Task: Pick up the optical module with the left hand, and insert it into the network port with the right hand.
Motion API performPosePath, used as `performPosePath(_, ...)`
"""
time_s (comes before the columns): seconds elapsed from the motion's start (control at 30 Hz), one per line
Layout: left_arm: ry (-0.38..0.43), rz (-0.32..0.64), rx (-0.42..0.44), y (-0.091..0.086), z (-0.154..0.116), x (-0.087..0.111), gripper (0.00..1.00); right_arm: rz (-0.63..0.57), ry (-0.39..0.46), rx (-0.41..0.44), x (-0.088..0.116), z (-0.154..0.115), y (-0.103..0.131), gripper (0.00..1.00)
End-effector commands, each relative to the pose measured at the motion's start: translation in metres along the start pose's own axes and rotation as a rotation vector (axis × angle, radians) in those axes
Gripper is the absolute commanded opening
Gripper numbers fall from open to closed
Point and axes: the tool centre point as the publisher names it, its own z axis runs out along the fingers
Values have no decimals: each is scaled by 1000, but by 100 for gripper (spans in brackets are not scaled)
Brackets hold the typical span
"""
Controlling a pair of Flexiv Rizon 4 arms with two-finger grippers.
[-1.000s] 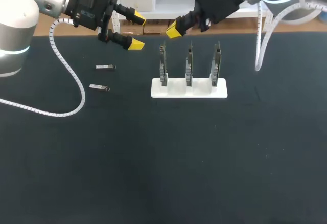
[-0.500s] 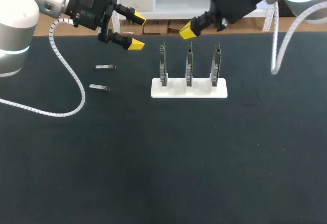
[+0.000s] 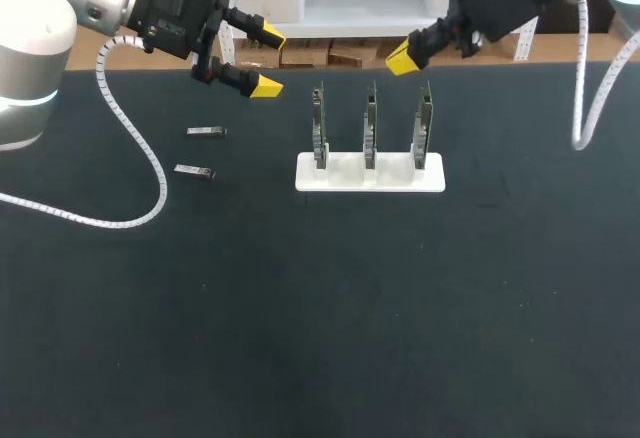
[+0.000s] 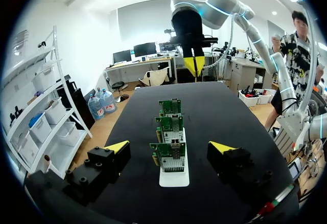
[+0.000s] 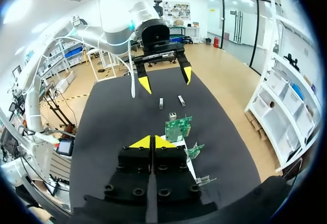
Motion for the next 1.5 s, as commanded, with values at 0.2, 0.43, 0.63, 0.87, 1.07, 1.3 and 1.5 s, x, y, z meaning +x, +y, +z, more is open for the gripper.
performPosePath(0.2,6,-2,5,2,0,-1,100,2,4,5,-1,-2,1,100)
performPosePath(0.43,6,-2,5,2,0,-1,100,2,4,5,-1,-2,1,100)
performPosePath(0.63,6,-2,5,2,0,-1,100,2,4,5,-1,-2,1,100)
performPosePath(0.87,6,-2,5,2,0,-1,100,2,4,5,-1,-2,1,100)
performPosePath(1.07,6,-2,5,2,0,-1,100,-27,8,-29,3,0,15,100)
performPosePath(1.3,6,-2,5,2,0,-1,100,-69,27,-13,4,-14,20,100)
performPosePath(1.5,6,-2,5,2,0,-1,100,-72,61,-20,7,-19,16,100)
